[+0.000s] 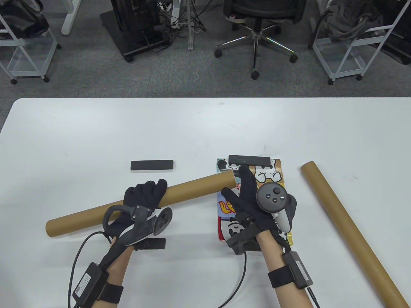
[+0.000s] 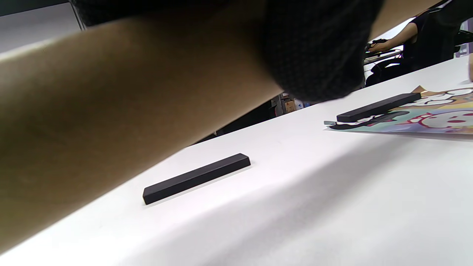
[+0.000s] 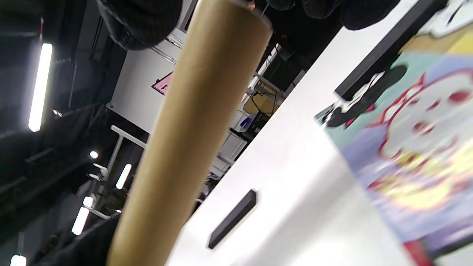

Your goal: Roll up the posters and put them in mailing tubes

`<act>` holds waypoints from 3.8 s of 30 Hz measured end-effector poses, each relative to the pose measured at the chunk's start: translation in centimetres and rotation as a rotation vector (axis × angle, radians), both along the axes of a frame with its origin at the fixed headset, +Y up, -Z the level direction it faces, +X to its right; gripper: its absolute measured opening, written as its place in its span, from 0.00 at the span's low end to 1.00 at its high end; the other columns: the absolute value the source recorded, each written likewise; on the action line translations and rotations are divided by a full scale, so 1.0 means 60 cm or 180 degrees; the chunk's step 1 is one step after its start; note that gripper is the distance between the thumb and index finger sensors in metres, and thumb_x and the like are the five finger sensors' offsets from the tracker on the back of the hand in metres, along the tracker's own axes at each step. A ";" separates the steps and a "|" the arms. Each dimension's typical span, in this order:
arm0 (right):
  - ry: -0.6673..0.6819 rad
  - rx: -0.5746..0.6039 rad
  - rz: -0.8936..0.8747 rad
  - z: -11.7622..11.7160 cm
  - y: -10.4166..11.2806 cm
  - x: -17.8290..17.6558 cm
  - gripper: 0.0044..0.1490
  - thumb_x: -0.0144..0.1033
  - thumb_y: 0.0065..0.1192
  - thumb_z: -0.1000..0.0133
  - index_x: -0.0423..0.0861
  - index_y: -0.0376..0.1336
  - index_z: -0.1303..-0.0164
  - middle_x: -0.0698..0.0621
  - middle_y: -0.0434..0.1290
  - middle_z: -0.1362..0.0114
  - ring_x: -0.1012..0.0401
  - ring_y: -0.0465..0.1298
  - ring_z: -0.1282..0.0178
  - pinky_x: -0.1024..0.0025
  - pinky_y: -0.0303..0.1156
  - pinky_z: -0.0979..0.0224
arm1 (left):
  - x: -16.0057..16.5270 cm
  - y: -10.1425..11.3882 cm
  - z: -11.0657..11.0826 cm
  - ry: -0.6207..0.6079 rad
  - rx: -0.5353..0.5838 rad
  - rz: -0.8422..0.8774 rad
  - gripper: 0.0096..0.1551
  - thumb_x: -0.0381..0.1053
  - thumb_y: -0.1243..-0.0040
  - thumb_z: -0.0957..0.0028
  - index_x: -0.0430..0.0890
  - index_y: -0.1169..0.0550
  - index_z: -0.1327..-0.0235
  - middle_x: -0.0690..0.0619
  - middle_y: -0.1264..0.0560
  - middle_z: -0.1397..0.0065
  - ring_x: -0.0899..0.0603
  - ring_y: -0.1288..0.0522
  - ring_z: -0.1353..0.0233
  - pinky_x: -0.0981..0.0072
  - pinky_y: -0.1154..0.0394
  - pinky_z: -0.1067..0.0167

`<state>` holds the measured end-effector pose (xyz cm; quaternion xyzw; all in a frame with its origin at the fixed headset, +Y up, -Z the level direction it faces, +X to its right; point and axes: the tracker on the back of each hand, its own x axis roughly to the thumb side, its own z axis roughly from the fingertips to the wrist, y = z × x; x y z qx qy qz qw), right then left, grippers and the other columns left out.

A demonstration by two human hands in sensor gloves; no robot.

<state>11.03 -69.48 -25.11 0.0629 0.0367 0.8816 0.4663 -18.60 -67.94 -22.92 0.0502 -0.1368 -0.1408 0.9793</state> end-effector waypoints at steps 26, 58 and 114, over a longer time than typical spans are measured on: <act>0.0297 0.0155 0.1935 0.015 -0.057 -0.010 0.51 0.45 0.53 0.42 0.32 0.41 0.17 0.27 0.50 0.15 0.27 0.54 0.20 0.26 0.54 0.26 | -0.205 -0.045 -0.044 0.2164 -0.0884 0.0674 0.52 0.59 0.37 0.44 0.45 0.43 0.10 0.44 0.31 0.17 0.35 0.26 0.25 0.37 0.31 0.24; 0.0331 0.0129 0.1889 0.014 -0.059 -0.007 0.51 0.45 0.53 0.42 0.32 0.42 0.17 0.27 0.51 0.15 0.27 0.55 0.20 0.25 0.54 0.26 | -0.198 -0.058 -0.046 0.2344 -0.1117 0.0563 0.57 0.66 0.47 0.42 0.43 0.53 0.08 0.38 0.44 0.08 0.28 0.36 0.16 0.32 0.38 0.20; -0.1305 -0.1703 0.3205 0.000 -0.090 0.327 0.64 0.48 0.60 0.47 0.31 0.31 0.18 0.27 0.41 0.13 0.25 0.48 0.18 0.23 0.49 0.24 | -0.082 -0.029 -0.032 0.0730 -0.0721 0.0671 0.49 0.67 0.51 0.44 0.56 0.51 0.10 0.50 0.53 0.05 0.29 0.47 0.09 0.32 0.43 0.17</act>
